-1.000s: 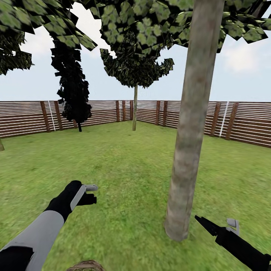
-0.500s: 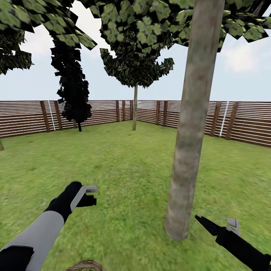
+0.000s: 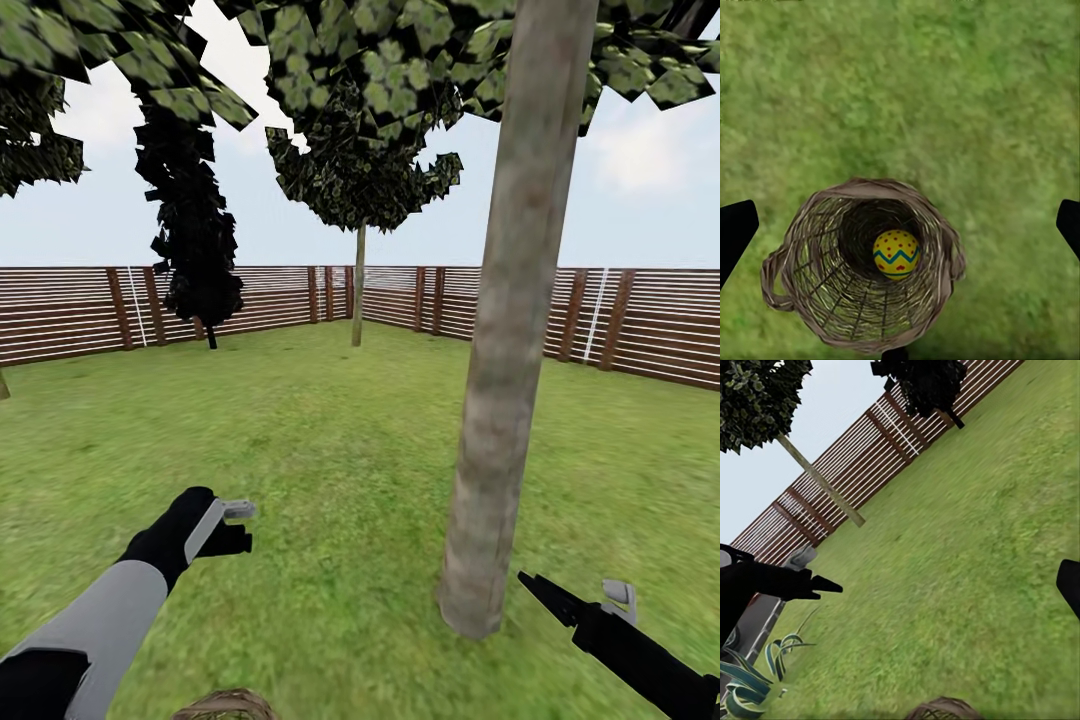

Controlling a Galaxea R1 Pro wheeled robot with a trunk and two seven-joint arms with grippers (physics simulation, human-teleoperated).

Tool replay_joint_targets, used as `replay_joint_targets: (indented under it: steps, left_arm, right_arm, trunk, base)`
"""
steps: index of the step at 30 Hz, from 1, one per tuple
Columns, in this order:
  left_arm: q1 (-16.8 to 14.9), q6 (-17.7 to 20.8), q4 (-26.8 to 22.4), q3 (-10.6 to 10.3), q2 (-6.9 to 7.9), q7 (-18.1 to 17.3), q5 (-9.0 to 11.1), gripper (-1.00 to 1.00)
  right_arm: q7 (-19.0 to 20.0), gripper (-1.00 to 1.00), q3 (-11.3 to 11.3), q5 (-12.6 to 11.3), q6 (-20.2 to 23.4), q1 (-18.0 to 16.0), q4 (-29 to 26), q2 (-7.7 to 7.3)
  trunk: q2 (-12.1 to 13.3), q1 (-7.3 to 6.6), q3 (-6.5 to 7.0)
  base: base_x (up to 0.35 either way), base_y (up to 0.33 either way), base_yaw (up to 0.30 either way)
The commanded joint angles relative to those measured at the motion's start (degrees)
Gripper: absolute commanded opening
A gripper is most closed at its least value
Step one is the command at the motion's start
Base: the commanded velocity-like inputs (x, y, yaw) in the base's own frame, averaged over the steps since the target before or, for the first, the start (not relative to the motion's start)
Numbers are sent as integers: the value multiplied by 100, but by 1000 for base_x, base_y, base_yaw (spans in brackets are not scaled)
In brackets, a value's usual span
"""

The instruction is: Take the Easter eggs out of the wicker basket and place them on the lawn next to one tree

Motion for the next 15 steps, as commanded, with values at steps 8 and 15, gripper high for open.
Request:
replay_joint_targets:
  steps: [8, 15]
  left_arm:
    - [-14, 10, 154, -44, 14, 46, 64, 100]
    - [-17, 21, 200, -43, 19, 46, 63, 100]
  right_arm:
    - [6, 100, -4, -13, 36, -6, 0, 0]
    - [6, 100, -4, -10, 36, -6, 0, 0]
  trunk:
    - [-330, 178, -154]
    - [-611, 331, -279]
  base:
    - [0, 0, 0]
    - [0, 0, 0]
